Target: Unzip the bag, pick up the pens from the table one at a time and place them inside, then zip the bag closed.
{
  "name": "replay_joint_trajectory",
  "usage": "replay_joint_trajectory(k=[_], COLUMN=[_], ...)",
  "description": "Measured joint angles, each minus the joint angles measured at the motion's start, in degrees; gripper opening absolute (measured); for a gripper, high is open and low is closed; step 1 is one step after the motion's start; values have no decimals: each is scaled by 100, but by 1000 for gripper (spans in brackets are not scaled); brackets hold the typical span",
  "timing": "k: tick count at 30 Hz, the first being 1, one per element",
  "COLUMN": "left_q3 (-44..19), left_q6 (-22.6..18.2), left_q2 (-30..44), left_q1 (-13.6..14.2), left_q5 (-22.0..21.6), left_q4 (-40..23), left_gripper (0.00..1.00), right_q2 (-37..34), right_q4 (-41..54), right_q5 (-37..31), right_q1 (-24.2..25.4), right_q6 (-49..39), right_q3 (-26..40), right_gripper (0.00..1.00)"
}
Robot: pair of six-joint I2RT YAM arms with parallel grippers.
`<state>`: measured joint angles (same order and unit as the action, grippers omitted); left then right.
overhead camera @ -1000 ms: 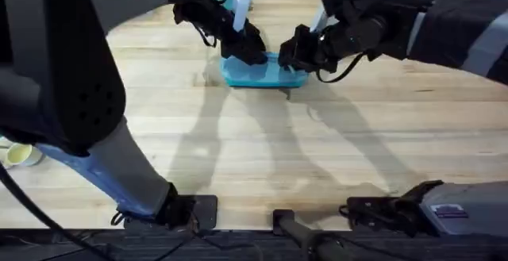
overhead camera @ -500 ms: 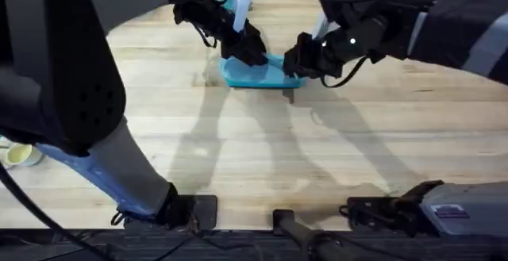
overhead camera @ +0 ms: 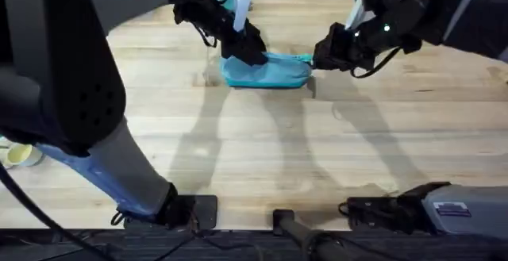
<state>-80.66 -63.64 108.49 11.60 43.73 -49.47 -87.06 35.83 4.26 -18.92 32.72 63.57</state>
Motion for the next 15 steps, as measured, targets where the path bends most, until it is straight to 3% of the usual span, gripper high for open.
replay_joint_trajectory(k=[15], left_q3=[0], left_q6=[0], left_q2=[0], left_q1=[-1], left_q5=[-5], left_q4=[15], left_gripper=[42], right_q2=[-1], right_q4=[335], right_q5=[65], right_q1=[852], right_q6=[-390], right_q3=[-2], right_gripper=[32])
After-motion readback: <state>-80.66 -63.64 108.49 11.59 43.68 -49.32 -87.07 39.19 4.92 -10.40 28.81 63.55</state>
